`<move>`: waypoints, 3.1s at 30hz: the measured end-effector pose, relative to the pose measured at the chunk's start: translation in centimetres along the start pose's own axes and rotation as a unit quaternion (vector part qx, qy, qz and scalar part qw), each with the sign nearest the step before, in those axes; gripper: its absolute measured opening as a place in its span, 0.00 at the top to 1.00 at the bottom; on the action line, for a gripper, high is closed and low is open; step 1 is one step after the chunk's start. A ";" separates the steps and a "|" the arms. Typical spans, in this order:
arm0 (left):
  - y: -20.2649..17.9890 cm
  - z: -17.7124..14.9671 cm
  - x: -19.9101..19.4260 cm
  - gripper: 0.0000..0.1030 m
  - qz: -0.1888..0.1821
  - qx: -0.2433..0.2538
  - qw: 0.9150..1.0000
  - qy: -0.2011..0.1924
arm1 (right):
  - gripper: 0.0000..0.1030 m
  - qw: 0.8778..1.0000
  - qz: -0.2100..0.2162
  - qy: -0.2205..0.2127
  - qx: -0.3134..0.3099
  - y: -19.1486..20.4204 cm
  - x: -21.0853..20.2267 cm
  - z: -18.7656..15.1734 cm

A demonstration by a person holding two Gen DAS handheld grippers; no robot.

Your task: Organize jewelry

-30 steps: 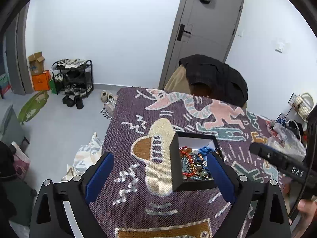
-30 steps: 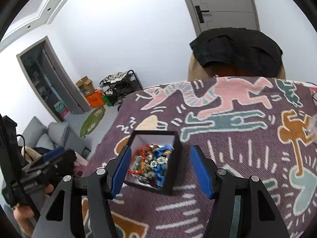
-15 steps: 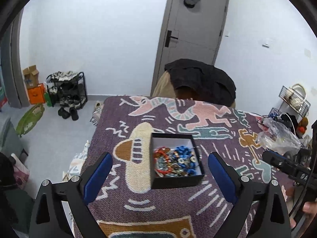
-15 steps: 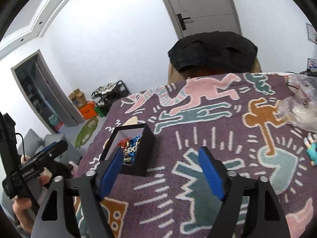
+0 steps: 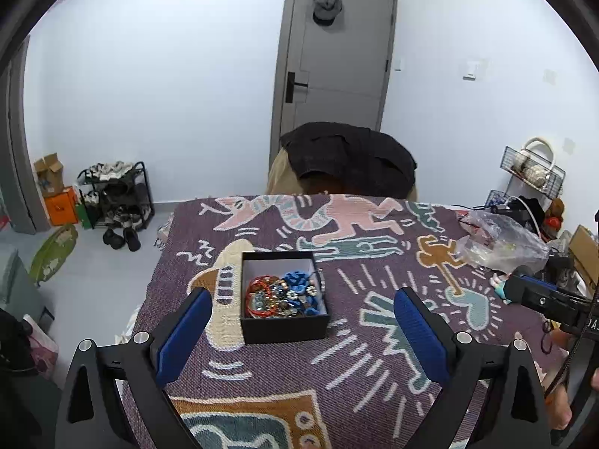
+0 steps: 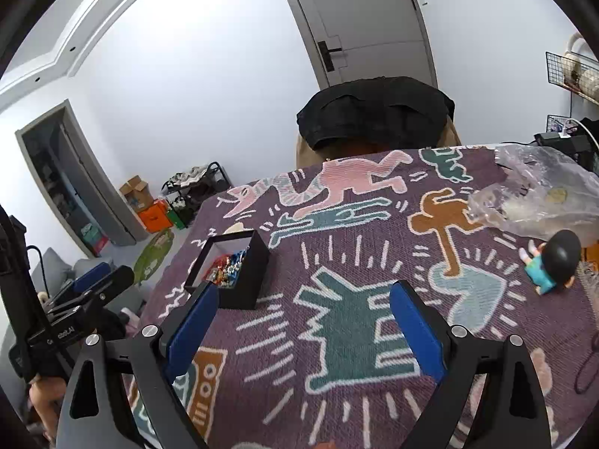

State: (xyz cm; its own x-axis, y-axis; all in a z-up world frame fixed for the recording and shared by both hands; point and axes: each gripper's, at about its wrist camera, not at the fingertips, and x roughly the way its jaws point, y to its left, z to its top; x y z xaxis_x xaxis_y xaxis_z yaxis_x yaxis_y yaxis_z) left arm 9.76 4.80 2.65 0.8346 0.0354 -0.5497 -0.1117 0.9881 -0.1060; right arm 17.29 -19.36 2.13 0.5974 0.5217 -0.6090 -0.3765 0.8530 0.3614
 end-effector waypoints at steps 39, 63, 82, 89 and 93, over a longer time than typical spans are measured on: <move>-1.4 -4.0 -7.7 0.00 0.001 0.024 0.998 -0.050 | 0.00 0.999 -0.014 -0.007 -0.047 1.4 -4.9 -5.9; -1.7 -4.3 -7.4 0.00 -0.005 0.027 0.999 -0.040 | 0.00 0.999 -0.012 -0.021 -0.032 0.7 -5.3 -5.8; -1.8 -4.4 -6.5 0.00 -0.010 0.027 0.999 -0.028 | 0.00 0.999 -0.010 -0.033 -0.034 0.8 -5.3 -5.8; -1.8 -4.4 -6.3 0.00 -0.012 0.026 0.999 -0.028 | 0.00 0.999 -0.029 -0.034 -0.026 0.5 -5.2 -5.8; -1.9 -4.4 -6.2 0.00 -0.012 0.027 0.999 -0.027 | 0.00 0.998 -0.037 -0.037 -0.021 0.1 -5.3 -5.7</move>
State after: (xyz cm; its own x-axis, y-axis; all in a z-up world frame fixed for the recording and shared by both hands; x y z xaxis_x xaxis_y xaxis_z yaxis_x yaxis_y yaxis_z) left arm 2.42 2.07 2.67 0.8650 0.0188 -0.5013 -0.0635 0.9954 -0.0722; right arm 10.06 -22.09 1.36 0.6752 0.4584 -0.5779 -0.3579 0.8887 0.2867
